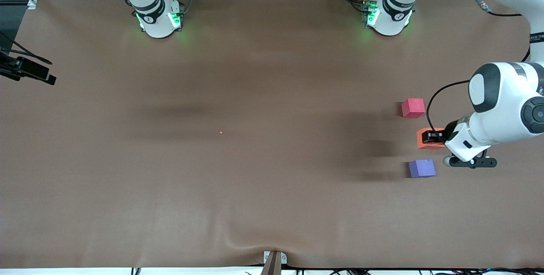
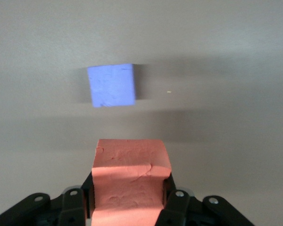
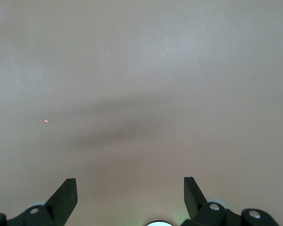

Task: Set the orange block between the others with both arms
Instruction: 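Carry the orange cube with the left gripper between pink and purple cubes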

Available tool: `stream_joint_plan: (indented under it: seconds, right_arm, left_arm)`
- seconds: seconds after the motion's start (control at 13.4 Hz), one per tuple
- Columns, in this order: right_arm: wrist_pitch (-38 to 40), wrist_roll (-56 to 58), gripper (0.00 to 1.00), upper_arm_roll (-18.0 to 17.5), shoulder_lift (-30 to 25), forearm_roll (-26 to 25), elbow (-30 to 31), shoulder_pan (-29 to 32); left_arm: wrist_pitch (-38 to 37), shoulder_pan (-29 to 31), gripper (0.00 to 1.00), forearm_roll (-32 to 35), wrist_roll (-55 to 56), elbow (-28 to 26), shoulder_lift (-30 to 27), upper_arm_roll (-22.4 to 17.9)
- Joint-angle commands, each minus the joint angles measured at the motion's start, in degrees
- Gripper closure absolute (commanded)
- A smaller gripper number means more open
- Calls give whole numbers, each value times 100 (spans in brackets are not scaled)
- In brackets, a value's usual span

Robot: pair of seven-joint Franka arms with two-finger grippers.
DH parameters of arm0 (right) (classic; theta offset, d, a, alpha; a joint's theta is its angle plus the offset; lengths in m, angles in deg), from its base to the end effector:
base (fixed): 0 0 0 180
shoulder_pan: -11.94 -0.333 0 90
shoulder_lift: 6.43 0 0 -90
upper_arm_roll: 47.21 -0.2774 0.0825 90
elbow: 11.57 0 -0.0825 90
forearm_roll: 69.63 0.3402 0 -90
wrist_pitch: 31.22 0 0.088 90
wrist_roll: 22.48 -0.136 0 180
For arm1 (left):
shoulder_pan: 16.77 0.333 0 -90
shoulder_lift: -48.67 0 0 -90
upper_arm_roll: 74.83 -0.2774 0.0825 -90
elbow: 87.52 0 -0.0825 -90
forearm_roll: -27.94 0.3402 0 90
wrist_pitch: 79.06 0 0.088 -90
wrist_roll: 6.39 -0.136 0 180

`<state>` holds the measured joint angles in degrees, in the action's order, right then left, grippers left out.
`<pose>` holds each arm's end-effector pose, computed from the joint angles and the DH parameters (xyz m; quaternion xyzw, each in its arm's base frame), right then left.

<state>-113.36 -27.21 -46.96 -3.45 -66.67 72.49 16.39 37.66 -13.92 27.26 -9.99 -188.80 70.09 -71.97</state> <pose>0.5073 -0.0340 0.5629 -0.9956 0.0797 0.0427 0.0256 0.5823 0.0004 0.3026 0.9982 -0.0273 -0.0515 0.0160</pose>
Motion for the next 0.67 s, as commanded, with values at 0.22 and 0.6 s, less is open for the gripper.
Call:
stream_joint_plan:
  seconds: [0.22,0.6]
  right_arm:
    - [-145,-152,0,-16,-34,-312,-21,-348]
    - [-136,-125,0,2,-34,-480,-73,-330]
  left_arm:
    - [1467,234,100,-63,-326,-1069,-25,74]
    - [1889,330,100,-334,-308,-1236,274,74]
